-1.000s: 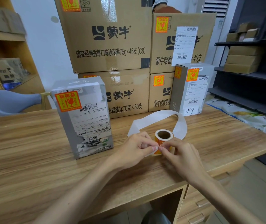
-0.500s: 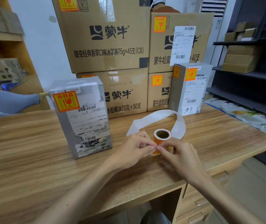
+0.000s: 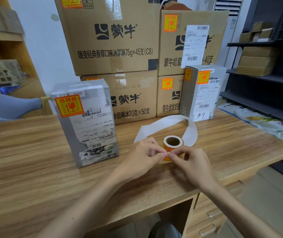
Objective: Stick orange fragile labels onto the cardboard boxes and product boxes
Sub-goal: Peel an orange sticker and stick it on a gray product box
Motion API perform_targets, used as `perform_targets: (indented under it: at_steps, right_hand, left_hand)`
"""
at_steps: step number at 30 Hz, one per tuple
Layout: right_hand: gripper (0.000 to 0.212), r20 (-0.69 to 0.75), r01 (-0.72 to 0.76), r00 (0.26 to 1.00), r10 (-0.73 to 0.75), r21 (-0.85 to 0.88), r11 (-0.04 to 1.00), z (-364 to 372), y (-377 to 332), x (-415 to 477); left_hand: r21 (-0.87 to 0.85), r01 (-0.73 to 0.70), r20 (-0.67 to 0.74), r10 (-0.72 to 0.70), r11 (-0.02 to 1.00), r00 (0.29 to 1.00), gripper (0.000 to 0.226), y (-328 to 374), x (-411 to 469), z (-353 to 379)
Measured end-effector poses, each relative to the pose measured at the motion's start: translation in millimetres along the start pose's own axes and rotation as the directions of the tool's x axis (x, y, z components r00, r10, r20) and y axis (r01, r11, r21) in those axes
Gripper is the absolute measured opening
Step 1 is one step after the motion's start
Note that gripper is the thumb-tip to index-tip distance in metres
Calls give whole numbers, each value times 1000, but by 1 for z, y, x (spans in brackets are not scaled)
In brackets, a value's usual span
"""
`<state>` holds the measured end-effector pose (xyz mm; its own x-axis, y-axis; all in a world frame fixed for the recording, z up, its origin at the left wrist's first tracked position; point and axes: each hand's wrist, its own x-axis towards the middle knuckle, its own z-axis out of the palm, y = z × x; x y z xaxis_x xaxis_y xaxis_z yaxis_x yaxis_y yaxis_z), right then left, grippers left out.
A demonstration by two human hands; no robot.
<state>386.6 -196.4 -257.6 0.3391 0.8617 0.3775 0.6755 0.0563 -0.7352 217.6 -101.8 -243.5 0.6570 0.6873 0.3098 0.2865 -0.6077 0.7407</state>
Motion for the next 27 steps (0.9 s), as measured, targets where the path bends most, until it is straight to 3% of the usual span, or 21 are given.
perform_targets:
  at_steps: [7, 12, 18, 27]
  right_hand:
    - [10, 0, 13, 1000, -13, 39, 999, 1, -1, -3]
    - [18, -14, 37, 999, -40, -145, 989, 5, -1, -9]
    - [21, -19, 97, 994, -104, -242, 965, 6, 0, -9]
    - [16, 19, 116, 993, -114, -134, 984, 2, 2, -6]
  left_hand:
    - [28, 7, -38, -6, 1000, 999, 11, -2, 1, -1]
    - [51, 27, 44, -29, 998, 999, 13, -2, 4, -3]
    - [1, 35, 88, -35, 999, 996, 15, 0, 5, -2]
    - [-28, 0, 110, 3, 1000, 994, 15, 2, 8, -3]
